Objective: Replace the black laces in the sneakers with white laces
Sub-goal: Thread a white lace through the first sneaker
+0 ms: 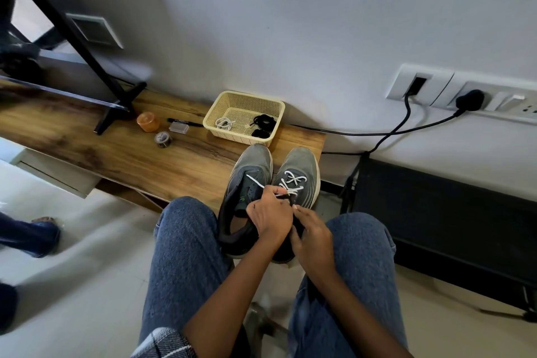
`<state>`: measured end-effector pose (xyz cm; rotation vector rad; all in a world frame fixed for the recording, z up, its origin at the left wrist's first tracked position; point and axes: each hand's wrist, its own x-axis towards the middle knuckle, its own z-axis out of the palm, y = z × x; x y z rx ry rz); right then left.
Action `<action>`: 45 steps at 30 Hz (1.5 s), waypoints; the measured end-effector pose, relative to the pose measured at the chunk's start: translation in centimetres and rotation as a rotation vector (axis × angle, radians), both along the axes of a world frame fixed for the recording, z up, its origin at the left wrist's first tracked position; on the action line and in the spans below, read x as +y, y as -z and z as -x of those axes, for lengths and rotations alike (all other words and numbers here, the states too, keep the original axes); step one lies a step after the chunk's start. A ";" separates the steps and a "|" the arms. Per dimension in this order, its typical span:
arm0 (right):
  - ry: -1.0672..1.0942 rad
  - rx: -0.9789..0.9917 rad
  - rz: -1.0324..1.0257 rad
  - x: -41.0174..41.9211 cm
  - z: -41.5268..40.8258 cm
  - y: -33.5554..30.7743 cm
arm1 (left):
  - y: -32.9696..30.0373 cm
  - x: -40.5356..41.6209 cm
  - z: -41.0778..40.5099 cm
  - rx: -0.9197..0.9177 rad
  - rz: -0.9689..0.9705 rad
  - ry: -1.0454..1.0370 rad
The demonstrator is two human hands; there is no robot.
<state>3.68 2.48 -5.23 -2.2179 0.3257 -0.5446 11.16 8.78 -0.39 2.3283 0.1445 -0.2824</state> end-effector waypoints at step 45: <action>0.174 0.414 -0.191 -2.0 -3.9 -3.0 | -0.4 0.4 2.1 -0.261 -0.028 0.179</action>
